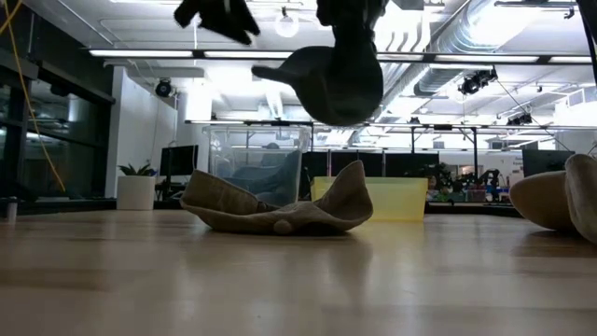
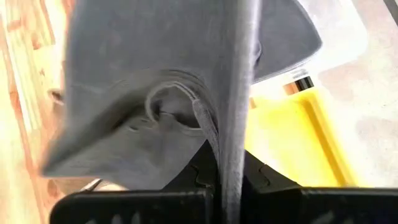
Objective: Pick & Place hat
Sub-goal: Put the black cap into the transparent bin
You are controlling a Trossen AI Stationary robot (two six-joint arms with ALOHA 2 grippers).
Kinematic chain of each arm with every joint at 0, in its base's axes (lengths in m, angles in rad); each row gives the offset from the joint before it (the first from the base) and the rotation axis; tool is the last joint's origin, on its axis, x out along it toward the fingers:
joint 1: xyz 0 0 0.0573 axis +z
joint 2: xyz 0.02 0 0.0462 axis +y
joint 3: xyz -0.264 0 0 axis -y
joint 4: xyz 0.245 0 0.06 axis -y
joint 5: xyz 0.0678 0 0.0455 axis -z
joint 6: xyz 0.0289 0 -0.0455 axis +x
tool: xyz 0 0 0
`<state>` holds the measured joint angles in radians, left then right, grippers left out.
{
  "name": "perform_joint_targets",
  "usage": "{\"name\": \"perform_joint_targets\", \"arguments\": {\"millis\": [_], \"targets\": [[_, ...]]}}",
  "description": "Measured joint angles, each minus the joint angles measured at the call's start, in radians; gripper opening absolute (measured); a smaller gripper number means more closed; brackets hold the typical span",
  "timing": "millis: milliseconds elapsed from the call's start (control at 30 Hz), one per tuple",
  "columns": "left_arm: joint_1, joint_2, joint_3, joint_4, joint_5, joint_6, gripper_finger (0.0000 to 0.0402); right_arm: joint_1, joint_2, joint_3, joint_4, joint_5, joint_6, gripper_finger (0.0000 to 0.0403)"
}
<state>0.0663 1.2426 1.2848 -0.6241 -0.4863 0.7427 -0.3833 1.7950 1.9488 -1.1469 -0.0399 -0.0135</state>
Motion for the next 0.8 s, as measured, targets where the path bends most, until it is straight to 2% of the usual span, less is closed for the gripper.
{"name": "perform_joint_targets", "arguments": {"millis": [300, 467, 667, 800], "targets": [[0.105, -0.188, -0.001, -0.153, -0.009, -0.296, 0.0209, -0.020, 0.000, 0.000, 0.028, -0.002, 0.018, 0.0008], [0.148, -0.261, -0.001, -0.189, 0.009, -0.387, 0.0208, -0.039, 0.000, 0.000, 0.084, -0.036, 0.059, 0.0008], [0.187, -0.306, -0.035, -0.168, 0.073, -0.465, 0.0208, -0.063, 0.000, 0.000, 0.183, -0.081, 0.137, 0.0008], [0.192, -0.332, -0.110, -0.108, 0.084, -0.514, 0.0208, -0.075, 0.000, 0.000, 0.268, -0.099, 0.226, 0.0008]]}}
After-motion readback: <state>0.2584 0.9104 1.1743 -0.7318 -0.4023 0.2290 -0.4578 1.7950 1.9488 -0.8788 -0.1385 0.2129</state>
